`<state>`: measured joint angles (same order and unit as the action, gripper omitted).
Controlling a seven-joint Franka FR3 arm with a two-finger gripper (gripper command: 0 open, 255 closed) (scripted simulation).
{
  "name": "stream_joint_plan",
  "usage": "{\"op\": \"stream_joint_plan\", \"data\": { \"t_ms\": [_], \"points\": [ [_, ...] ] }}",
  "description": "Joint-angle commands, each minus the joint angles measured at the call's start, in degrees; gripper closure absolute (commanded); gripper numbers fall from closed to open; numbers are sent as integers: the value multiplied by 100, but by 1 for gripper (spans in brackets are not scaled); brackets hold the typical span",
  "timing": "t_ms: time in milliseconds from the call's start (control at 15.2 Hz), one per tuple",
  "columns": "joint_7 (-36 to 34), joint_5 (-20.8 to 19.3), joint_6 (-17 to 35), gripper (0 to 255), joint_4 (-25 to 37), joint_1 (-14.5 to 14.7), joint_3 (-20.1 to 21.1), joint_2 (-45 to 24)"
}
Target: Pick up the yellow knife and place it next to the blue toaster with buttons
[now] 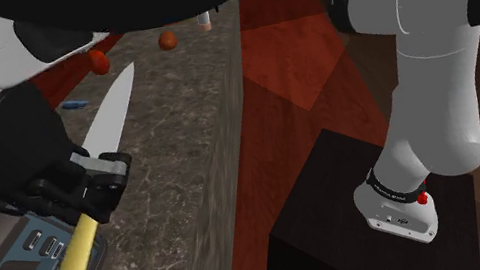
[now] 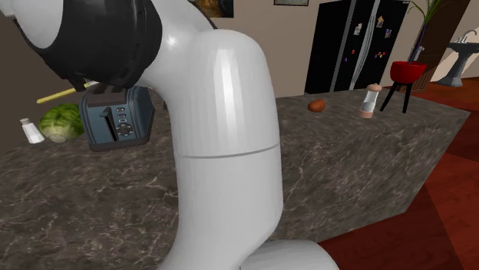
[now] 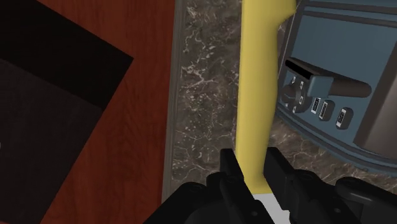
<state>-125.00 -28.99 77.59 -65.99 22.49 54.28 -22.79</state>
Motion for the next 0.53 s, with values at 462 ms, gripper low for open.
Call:
{"op": "stream_joint_plan", "data": {
  "t_ms": [462],
  "points": [
    [-119, 238, 840, 255, -1087, -462, 80, 264]
  ]
}}
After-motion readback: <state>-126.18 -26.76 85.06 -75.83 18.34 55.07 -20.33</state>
